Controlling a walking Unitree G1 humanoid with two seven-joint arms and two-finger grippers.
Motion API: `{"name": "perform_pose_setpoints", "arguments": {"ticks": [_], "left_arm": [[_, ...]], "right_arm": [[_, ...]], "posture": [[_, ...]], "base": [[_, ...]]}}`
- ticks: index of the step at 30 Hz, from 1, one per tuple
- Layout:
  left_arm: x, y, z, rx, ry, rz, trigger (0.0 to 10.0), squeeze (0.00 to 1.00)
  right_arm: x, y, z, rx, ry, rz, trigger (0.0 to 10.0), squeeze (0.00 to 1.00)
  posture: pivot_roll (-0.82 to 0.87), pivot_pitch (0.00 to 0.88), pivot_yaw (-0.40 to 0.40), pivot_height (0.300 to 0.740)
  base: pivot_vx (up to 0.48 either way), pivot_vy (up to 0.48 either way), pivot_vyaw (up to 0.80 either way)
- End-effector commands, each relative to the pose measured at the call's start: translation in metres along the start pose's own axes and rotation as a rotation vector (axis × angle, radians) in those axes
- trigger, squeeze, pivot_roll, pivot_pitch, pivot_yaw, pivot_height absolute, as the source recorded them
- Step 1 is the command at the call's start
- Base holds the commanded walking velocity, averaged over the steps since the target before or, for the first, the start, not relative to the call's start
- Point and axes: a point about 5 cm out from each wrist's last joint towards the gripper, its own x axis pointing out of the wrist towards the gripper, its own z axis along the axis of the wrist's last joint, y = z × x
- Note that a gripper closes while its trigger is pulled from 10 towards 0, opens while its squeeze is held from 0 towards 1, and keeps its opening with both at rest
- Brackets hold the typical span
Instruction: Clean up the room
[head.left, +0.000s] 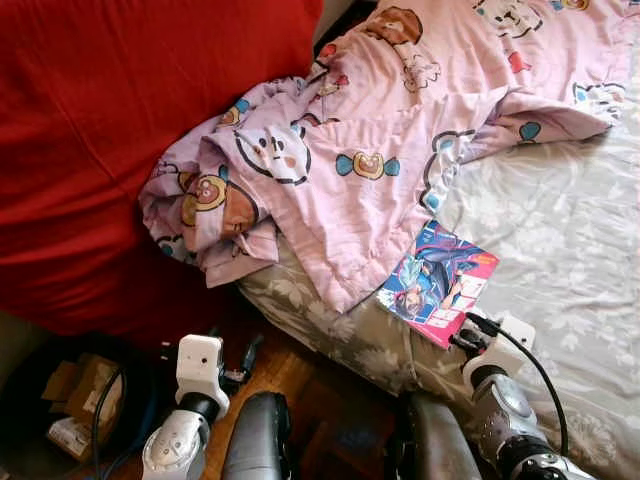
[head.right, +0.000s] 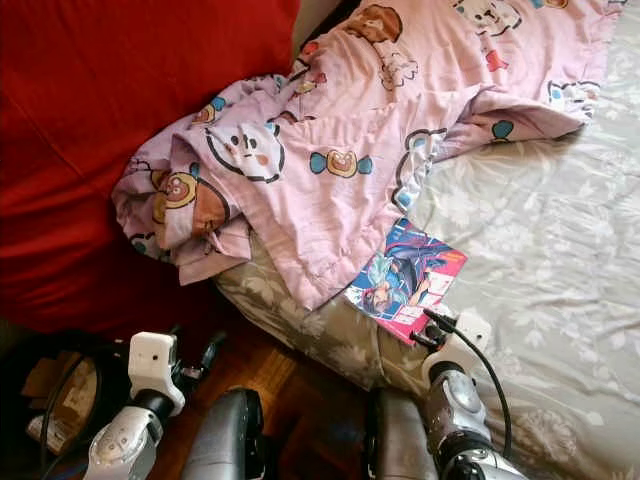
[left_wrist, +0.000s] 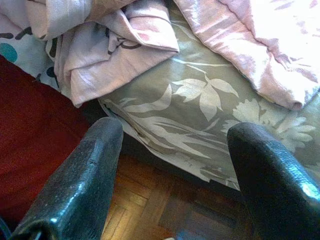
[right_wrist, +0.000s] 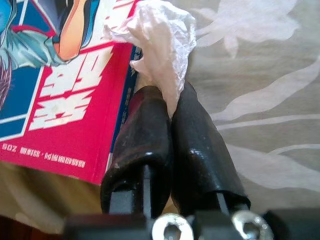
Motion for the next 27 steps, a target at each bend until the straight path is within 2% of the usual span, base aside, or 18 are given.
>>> {"name": "perform_pose_setpoints", "arguments": {"ticks": [1,4,9,13,17,18,19,20,22,23,24,25,26,27], "left_arm": [[-0.004,0.006,-0.010,-0.008,0.041,0.033,10.0,0.00],[-0.001,0.010,-0.011,-0.024,0.036,0.063,10.0,0.00],[0.001,0.013,-0.011,-0.048,0.029,0.093,10.0,0.00],[0.004,0.011,-0.014,-0.066,0.027,0.105,10.0,0.00],[0.001,0.012,-0.022,-0.110,0.046,0.139,10.0,0.00],[0.000,0.012,-0.024,-0.124,0.052,0.149,10.0,0.00],[-0.001,0.011,-0.026,-0.136,0.056,0.156,10.0,0.00],[-0.002,0.011,-0.027,-0.142,0.056,0.161,10.0,0.00],[-0.003,0.009,-0.027,-0.154,0.049,0.173,10.0,0.00],[-0.003,0.009,-0.028,-0.155,0.048,0.175,10.0,0.00],[-0.003,0.008,-0.028,-0.155,0.048,0.176,10.0,0.00],[-0.004,0.008,-0.028,-0.158,0.048,0.180,10.0,0.00],[-0.004,0.008,-0.029,-0.159,0.048,0.181,10.0,0.00],[-0.004,0.007,-0.029,-0.162,0.047,0.185,10.0,0.00]], "right_arm": [[-0.003,-0.008,-0.006,0.019,0.002,-0.049,0.0,0.00],[-0.004,-0.012,0.000,0.028,-0.056,-0.078,0.0,0.00],[-0.008,-0.015,0.003,-0.021,-0.132,-0.063,0.0,0.00],[-0.022,-0.010,-0.009,-0.143,-0.210,0.040,0.0,0.00],[-0.032,-0.010,-0.020,-0.168,-0.221,0.073,0.0,0.00],[-0.034,-0.009,-0.022,-0.165,-0.217,0.078,1.1,0.00],[-0.036,-0.007,-0.024,-0.167,-0.217,0.091,1.1,0.00],[-0.037,-0.005,-0.025,-0.171,-0.222,0.115,0.0,0.00],[-0.039,0.001,-0.022,-0.197,-0.243,0.150,0.0,0.00],[-0.039,0.002,-0.020,-0.204,-0.247,0.154,4.8,0.00],[-0.039,0.002,-0.019,-0.208,-0.249,0.157,4.8,0.00],[-0.036,0.003,-0.015,-0.211,-0.257,0.159,9.3,0.00],[-0.036,0.004,-0.013,-0.211,-0.259,0.159,9.3,0.00],[-0.034,0.005,-0.009,-0.214,-0.267,0.159,10.0,0.00]], "posture": [[0.12,0.256,0.059,0.620],[0.10,0.242,0.049,0.620],[0.06,0.230,0.036,0.620],[0.02,0.220,0.023,0.620],[-0.01,0.210,0.015,0.620],[-0.01,0.207,0.011,0.620],[-0.02,0.204,0.006,0.620],[-0.02,0.199,0.000,0.620],[-0.02,0.185,-0.013,0.620],[-0.02,0.185,-0.013,0.620],[-0.02,0.183,-0.016,0.620],[-0.02,0.178,-0.021,0.620],[-0.02,0.178,-0.021,0.620],[-0.02,0.173,-0.027,0.620]], "base": [[0.000,0.000,0.00],[0.000,0.000,0.00],[0.000,0.000,0.00],[0.000,0.000,0.00],[0.000,0.000,0.00],[0.000,0.000,0.00],[0.000,0.000,0.00],[0.000,0.000,0.00],[0.000,0.000,0.00],[0.000,0.000,0.00],[0.000,0.000,0.00],[0.000,0.000,0.00],[0.000,0.000,0.00],[0.000,0.000,0.00]]}}
